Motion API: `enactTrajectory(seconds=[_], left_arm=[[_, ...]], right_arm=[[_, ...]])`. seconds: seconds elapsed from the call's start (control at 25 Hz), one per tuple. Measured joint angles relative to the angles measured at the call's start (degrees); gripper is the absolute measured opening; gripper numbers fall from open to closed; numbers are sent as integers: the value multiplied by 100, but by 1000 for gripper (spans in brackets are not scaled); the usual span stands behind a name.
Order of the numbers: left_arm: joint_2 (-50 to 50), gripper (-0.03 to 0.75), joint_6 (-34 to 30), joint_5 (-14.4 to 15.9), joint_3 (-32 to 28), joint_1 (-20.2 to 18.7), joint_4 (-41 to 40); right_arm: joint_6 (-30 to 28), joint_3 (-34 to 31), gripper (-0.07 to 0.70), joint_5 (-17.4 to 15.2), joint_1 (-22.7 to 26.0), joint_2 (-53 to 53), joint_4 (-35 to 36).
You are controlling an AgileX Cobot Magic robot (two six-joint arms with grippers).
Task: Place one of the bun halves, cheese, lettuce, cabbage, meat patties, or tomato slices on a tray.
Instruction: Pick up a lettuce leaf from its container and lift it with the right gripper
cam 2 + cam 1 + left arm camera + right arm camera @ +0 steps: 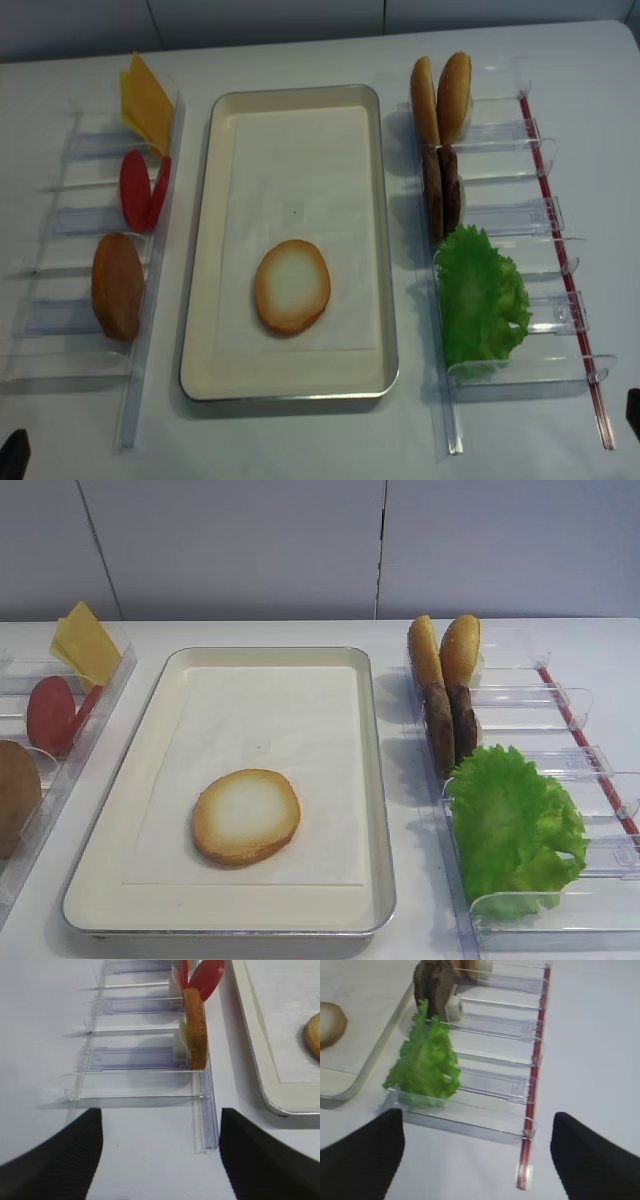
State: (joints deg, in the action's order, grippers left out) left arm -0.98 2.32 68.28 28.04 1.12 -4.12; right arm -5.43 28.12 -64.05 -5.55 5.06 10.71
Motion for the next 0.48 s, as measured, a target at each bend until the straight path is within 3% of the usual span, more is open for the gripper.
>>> enactTrajectory(seconds=[0.48], left_arm=[[0, 464, 0, 0, 0, 0, 0]], right_arm=[[-72, 947, 589, 40, 0, 1850, 1324]])
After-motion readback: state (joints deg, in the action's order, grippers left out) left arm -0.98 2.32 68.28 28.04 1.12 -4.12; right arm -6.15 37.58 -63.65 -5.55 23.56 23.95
